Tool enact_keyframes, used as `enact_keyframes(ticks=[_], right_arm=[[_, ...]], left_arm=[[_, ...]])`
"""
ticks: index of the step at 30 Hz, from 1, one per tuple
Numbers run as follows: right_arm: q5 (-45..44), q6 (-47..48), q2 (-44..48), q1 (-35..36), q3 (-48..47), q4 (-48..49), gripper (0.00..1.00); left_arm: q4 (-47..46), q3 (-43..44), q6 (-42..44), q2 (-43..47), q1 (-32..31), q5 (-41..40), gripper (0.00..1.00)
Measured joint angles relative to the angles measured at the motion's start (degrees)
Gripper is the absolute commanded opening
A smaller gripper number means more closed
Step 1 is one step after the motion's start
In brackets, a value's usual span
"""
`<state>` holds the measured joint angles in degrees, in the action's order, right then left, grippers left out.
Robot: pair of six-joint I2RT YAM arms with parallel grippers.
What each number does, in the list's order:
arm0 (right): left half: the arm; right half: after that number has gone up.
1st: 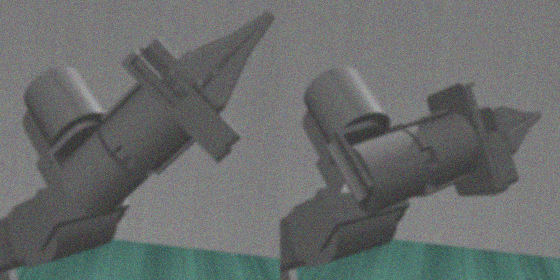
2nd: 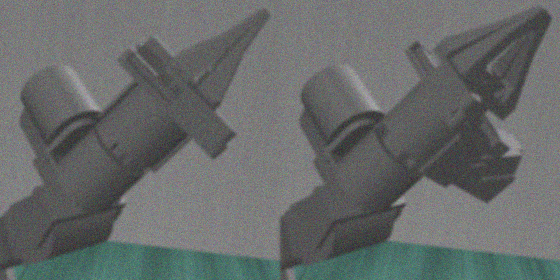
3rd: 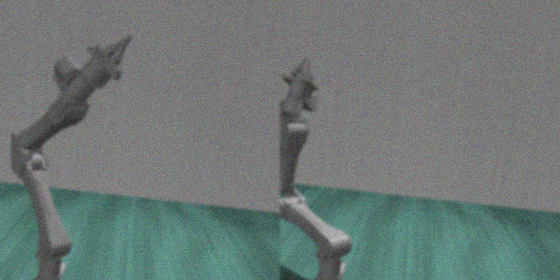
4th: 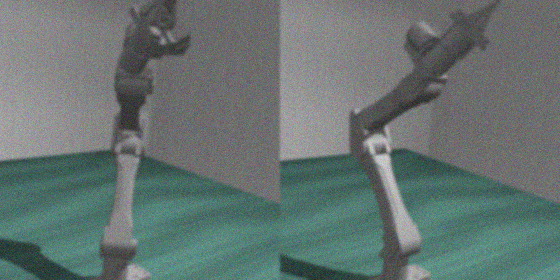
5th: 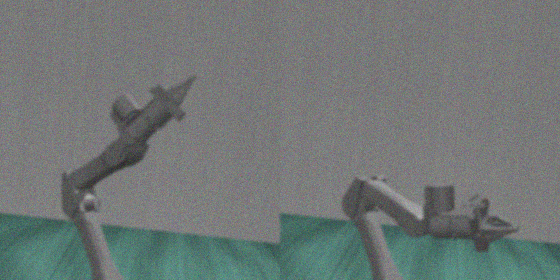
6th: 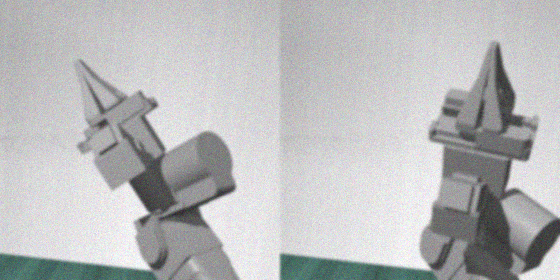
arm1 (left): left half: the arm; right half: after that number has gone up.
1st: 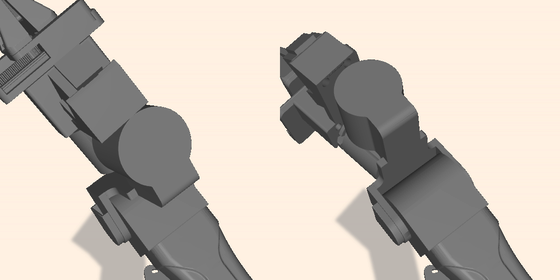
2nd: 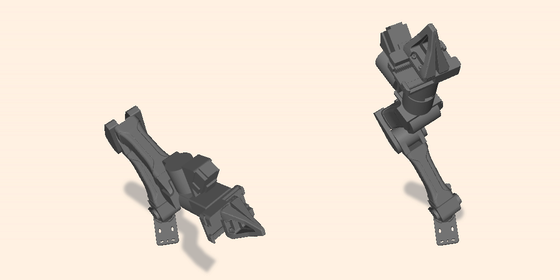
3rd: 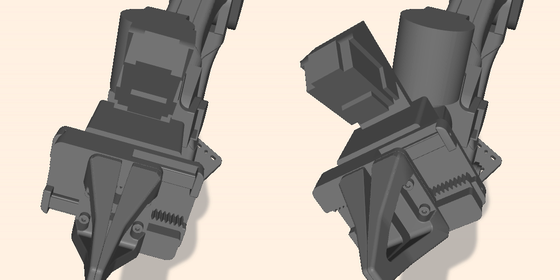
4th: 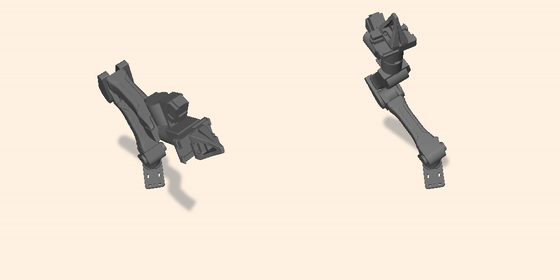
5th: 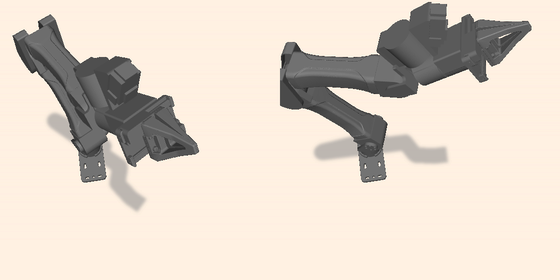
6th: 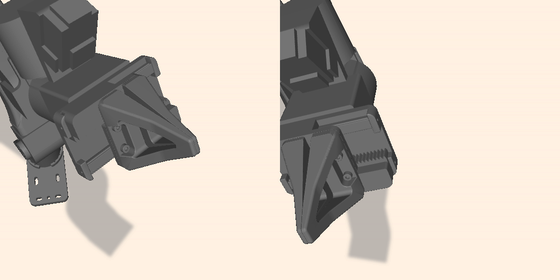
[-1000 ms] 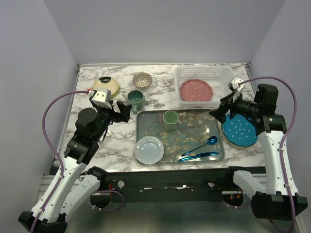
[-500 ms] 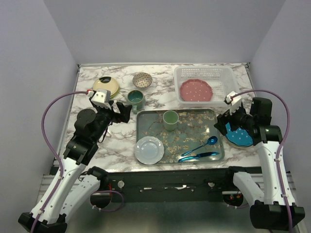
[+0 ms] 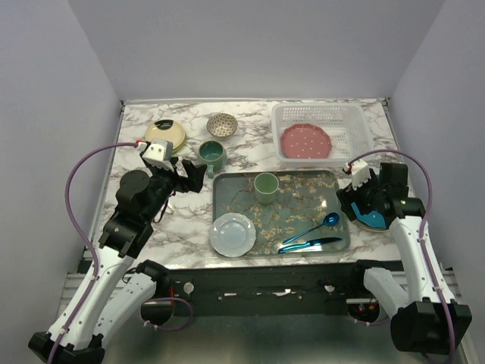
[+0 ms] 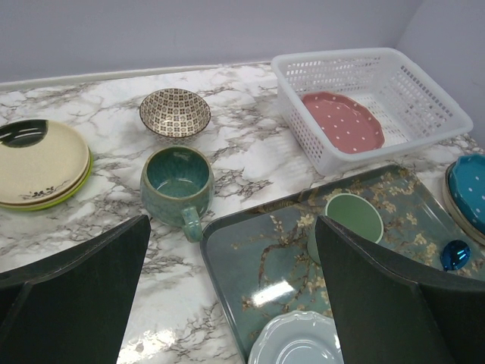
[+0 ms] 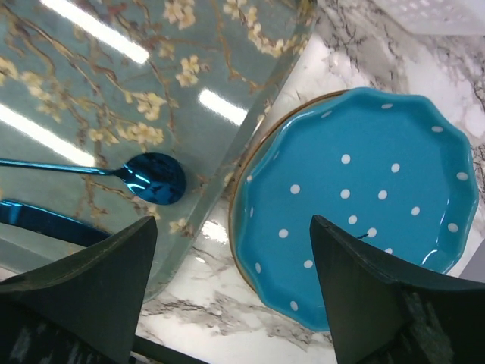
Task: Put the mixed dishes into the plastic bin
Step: Pick up the plate at the center of the board.
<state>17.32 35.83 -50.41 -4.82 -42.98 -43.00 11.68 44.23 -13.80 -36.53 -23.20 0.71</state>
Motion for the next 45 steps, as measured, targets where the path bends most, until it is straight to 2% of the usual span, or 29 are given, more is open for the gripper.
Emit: enact_keyframes(ticks=[3, 14, 20, 21, 27, 31, 39, 45], right_arm=[[-1.68, 0.11, -2.21, 0.0, 1.55, 1.49, 0.73], [-4.76, 0.55, -10.27, 0.2, 3.82, 6.78, 0.52], [-6.21, 0.79, -12.46, 1.09, 5.29, 8.13, 0.49], [-6.4, 0.83, -12.68, 1.16, 5.49, 8.44, 0.45], [-7.91, 0.9, -13.68, 1.88, 6.47, 10.1, 0.42], [-8.7, 0.9, -14.36, 2.14, 6.56, 10.64, 0.34], [-9.01, 0.7, -14.62, 2.54, 6.56, 10.75, 0.3], [-9.49, 0.72, -15.15, 2.6, 6.56, 11.28, 0.14]], left_arm=[[0.0, 0.0, 0.0, 0.0, 0.0, 0.0, 0.99], [0.0, 0.0, -0.15, 0.0, 0.0, 0.04, 0.99], [0.0, 0.0, -0.37, -0.02, 0.22, 0.07, 0.99], [0.0, 0.0, -0.37, -0.02, 0.24, 0.07, 0.99], [-0.02, 0.0, -0.39, -0.02, 0.26, 0.11, 0.99], [0.0, 0.0, -0.55, -0.02, 0.26, 0.17, 0.99], [0.0, 0.0, -0.61, -0.02, 0.26, 0.26, 0.99], [-0.02, -0.02, -0.61, -0.07, 0.28, 0.42, 0.99]])
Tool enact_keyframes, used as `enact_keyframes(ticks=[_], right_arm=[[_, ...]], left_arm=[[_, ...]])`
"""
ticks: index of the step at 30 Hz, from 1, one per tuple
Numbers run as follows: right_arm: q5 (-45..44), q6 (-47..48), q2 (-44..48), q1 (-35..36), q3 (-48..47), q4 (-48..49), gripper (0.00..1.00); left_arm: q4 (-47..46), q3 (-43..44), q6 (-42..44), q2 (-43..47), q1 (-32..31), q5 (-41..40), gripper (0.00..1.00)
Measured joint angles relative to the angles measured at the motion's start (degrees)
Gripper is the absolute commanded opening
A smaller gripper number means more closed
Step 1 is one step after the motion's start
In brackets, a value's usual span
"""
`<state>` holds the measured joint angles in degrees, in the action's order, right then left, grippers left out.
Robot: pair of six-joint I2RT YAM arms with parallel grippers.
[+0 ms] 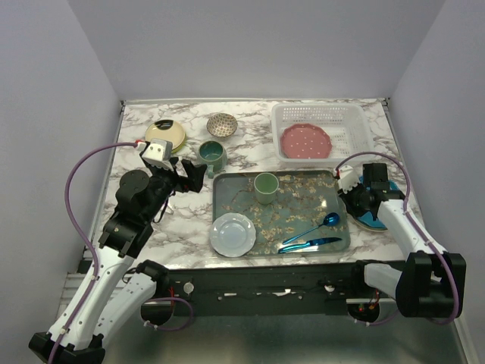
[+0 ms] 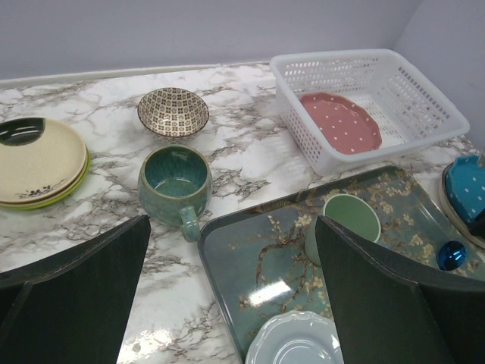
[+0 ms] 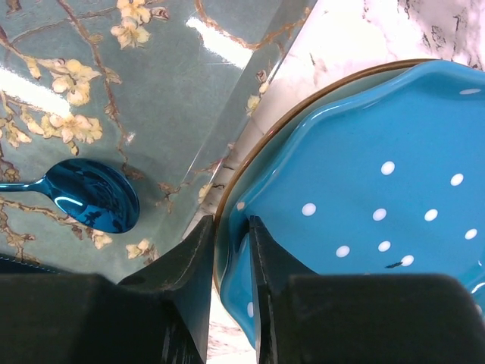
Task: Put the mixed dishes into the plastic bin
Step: Pick up the plate at the center of the board.
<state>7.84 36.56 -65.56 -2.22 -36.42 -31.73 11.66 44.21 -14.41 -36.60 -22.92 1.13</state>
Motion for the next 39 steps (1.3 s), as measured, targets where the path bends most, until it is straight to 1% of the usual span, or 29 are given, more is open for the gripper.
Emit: enact_keyframes(ticks=[2, 3, 4, 7, 13, 21, 32, 36, 39], right_arm=[[-0.13, -0.02, -0.2, 0.02, 0.0, 0.26, 0.11], [-0.15, -0.02, -0.24, 0.02, 0.0, 0.35, 0.08], [-0.15, 0.0, -0.28, 0.02, 0.0, 0.37, 0.07], [-0.15, 0.0, -0.24, 0.02, 0.0, 0.39, 0.01], [0.13, 0.72, 1.22, 0.04, 0.0, -0.13, 0.01], [1.09, 2.51, 6.69, 0.04, 0.0, -2.86, 0.0], [2.08, 4.17, 8.17, 0.04, 0.0, -4.94, 0.0], [2.34, 5.18, 12.35, 0.04, -0.66, -6.71, 0.01], [3.37, 6.16, 15.78, 0.04, -2.47, -8.76, 0.01]], left_arm=[[0.0, 0.02, 0.0, -0.04, 0.0, 0.02, 0.99], [0.0, 0.02, 0.0, -0.07, 0.0, 0.02, 0.99], [0.02, 0.02, 0.0, -0.07, 0.0, 0.02, 0.99], [0.0, 0.02, 0.0, -0.07, 0.0, 0.02, 0.99], [0.0, 0.0, 0.0, -0.09, 0.0, 0.04, 0.99], [0.0, 0.0, 0.0, -0.11, 0.07, 0.07, 0.99], [-0.04, 0.0, -0.02, -0.11, 0.09, 1.09, 0.99], [-1.42, -0.11, -0.87, -1.05, 0.09, 4.26, 0.99], [-3.39, -0.22, -3.37, -3.26, 0.09, 9.16, 0.99]])
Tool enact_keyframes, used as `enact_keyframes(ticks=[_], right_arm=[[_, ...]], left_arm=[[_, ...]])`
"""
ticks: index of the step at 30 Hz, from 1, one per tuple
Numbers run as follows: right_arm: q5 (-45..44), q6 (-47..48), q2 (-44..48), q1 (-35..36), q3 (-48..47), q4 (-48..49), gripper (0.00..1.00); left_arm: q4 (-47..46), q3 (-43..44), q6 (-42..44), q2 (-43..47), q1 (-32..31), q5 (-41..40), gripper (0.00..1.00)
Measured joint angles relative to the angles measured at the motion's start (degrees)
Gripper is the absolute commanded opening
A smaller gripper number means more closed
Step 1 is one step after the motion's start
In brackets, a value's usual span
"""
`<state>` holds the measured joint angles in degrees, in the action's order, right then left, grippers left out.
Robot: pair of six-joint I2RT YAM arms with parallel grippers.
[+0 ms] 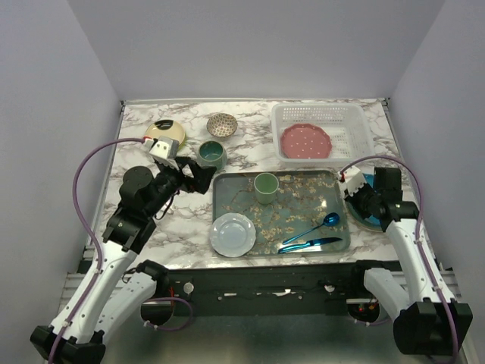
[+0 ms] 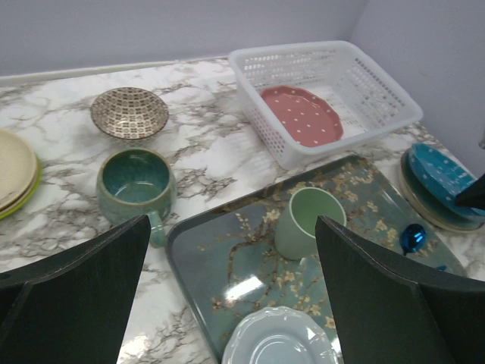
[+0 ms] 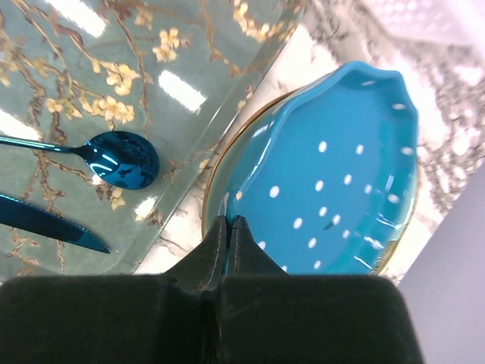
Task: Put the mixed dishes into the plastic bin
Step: Pick up the plate at the center of the board.
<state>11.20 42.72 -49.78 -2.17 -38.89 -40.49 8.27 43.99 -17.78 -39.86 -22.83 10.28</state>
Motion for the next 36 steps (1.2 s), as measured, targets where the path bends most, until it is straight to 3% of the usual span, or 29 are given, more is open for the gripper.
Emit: enact_keyframes(ticks=[4, 7, 11, 20, 36], right_arm=[[1.7, 1.42, 2.97, 0.0, -1.16, -1.7, 0.0], [2.62, 2.43, 4.24, 0.0, -1.25, -2.89, 0.01], [3.67, 3.5, 5.75, 0.0, -1.25, -4.09, 0.01], [6.19, 4.52, 9.64, 0.0, -1.25, -6.01, 0.0], [11.04, 4.83, 12.55, 0.0, -2.32, -6.71, 0.01]], left_arm=[[-5.09, -0.11, -8.46, -5.86, 0.0, 8.9, 0.99], [-11.56, -0.09, -19.8, -13.62, -0.2, 16.57, 0.99], [-15.17, 0.7, -30.56, -21.09, -3.39, 20.04, 0.99], [-18.49, 13.44, -48.09, -37.77, -18.84, 16.2, 0.99], [-15.08, 31.28, -61.92, -64.11, -28.98, 8.37, 0.99]])
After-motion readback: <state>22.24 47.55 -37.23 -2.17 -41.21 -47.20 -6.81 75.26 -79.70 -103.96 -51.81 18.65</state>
